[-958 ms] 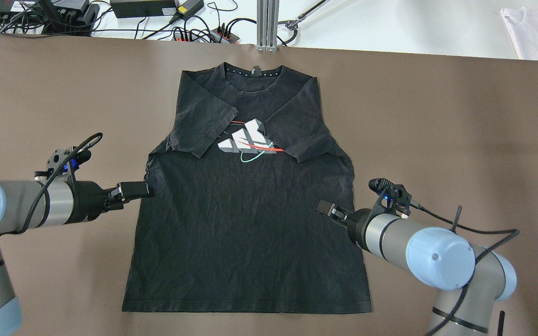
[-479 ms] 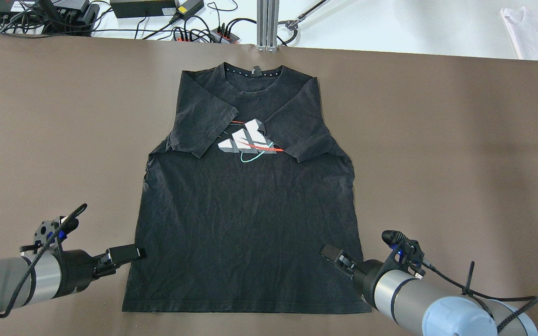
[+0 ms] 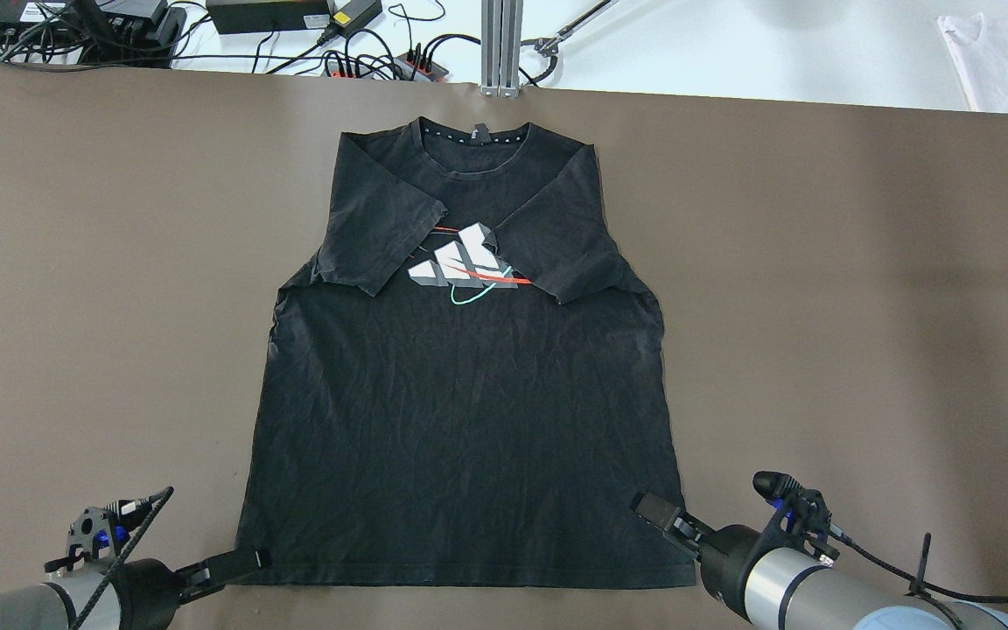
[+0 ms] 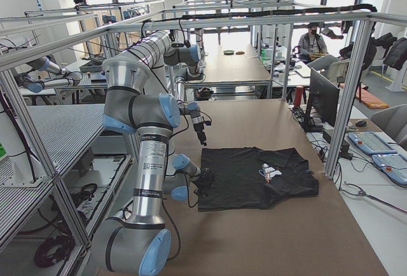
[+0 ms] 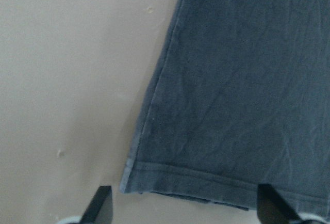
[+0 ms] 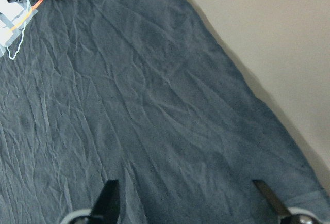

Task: Fold clothes
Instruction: 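Move both grippers to the hem corners nearest the robot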

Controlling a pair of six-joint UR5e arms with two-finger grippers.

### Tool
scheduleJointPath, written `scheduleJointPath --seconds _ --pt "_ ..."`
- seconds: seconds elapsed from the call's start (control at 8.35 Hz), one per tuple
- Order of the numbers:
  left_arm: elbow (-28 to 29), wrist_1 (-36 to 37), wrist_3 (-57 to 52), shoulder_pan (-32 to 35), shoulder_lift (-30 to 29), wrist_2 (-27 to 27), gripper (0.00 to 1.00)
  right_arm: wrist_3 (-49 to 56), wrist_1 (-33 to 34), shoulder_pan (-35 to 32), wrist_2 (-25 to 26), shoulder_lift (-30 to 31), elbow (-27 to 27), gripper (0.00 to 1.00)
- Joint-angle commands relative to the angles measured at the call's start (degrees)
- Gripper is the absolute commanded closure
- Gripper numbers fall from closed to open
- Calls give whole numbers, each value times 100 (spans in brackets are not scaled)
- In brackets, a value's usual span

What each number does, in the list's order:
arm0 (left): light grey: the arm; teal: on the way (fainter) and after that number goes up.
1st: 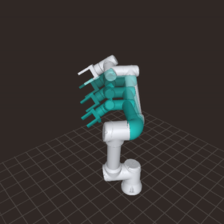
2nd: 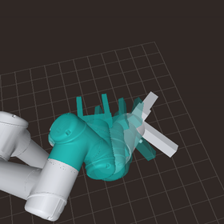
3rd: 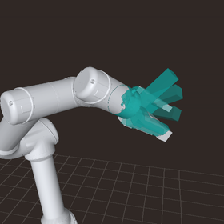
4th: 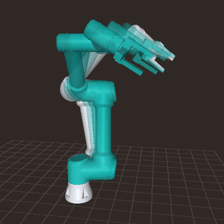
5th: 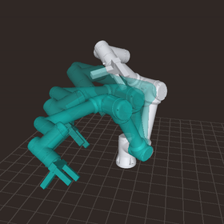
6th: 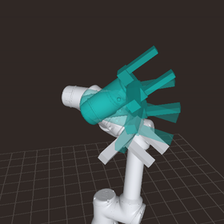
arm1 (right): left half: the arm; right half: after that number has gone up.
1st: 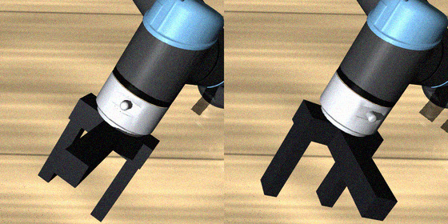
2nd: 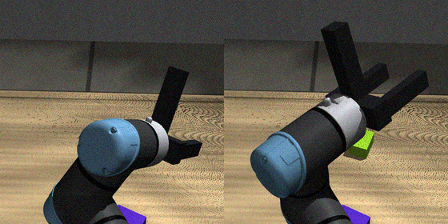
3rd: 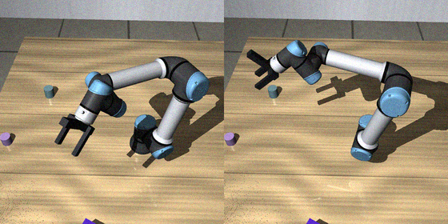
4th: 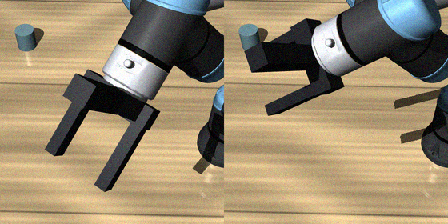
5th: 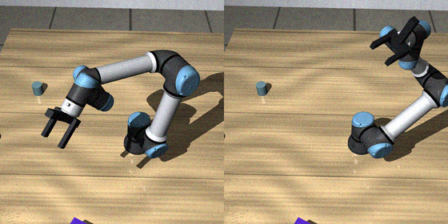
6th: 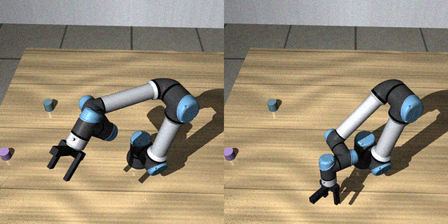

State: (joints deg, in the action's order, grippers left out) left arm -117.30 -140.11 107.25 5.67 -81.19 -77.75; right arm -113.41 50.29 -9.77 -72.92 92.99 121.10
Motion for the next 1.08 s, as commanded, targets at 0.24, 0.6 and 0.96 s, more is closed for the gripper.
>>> scheduleJointPath --seconds 0.24,0.6,0.96 --pt "278 1 -38 -189 -11 129 34 117 -573 10 5 61 -395 9" --pt "269 1 -161 -189 -37 129 51 117 -573 1 5 61 -395 9" --pt "295 1 -178 -180 -2 129 51 117 -573 1 14 61 -395 8"
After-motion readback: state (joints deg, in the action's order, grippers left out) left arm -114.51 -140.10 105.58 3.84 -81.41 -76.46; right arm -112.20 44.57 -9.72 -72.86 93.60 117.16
